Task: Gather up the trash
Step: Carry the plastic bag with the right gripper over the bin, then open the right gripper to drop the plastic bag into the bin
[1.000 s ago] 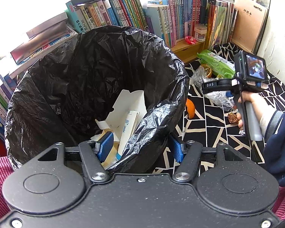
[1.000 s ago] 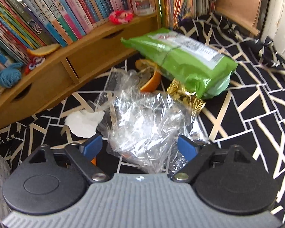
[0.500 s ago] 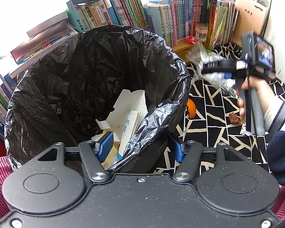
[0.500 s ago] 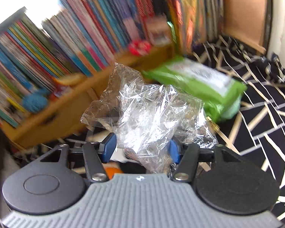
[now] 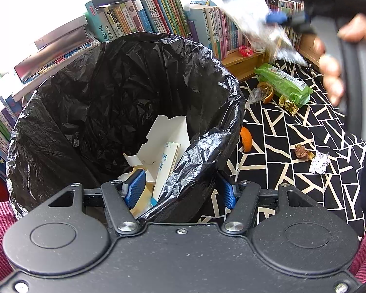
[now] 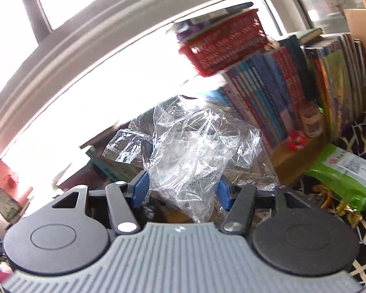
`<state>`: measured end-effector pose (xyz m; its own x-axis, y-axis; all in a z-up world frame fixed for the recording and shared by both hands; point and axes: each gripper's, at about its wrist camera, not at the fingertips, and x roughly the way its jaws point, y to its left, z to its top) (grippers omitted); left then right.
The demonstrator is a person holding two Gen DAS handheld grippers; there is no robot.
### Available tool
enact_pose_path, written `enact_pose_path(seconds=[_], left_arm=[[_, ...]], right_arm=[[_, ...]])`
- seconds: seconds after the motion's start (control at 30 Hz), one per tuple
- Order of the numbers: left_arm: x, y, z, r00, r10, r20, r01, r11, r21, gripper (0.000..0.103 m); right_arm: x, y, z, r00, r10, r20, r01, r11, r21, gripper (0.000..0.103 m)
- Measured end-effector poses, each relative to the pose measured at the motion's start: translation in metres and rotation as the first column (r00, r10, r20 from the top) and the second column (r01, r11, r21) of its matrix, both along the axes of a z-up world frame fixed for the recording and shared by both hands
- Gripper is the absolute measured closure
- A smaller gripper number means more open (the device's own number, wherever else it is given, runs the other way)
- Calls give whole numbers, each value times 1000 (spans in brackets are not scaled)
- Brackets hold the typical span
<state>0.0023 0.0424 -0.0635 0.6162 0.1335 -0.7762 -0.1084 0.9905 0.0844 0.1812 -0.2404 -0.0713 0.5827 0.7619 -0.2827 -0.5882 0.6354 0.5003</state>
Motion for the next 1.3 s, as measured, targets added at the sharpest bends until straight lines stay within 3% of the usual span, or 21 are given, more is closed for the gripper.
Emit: enact_pose_path(seconds=[0.1,0.23,0.4,0.53,0.7,0.77,0.9,1.3], left_arm=[[0,0,0,1000,0,0,0,1000,1,42],[0,1,0,1000,-1,3,1,1000,3,42],[-2,-1,-1,1000,-3,5,3,1000,10,41],[-2,-1,-1,1000,-2,5,2,1000,10,41],[-3,-2,-1,1000,-4,6,4,1000,12,41],[-3,-2,-1,1000,-4,6,4,1000,13,41],[-3,-2,-1,1000,-3,6,3,1000,13,41],[-3,-1,-1,1000,-3,6,3,1000,14,41]], right_arm=[[-18,7,20,991,130,40,-133,989,69,40],[-42,25,35,954,292,67,-297,949,106,39],[-60,39,36,887,461,37,-460,869,182,39],[-69,51,25,837,548,-1,-537,821,193,39],[-68,63,13,811,582,-56,-565,806,178,36],[-68,64,10,811,580,-71,-563,808,173,32],[-66,65,6,817,568,-96,-553,820,148,15],[-63,60,7,836,539,-105,-525,840,133,8]])
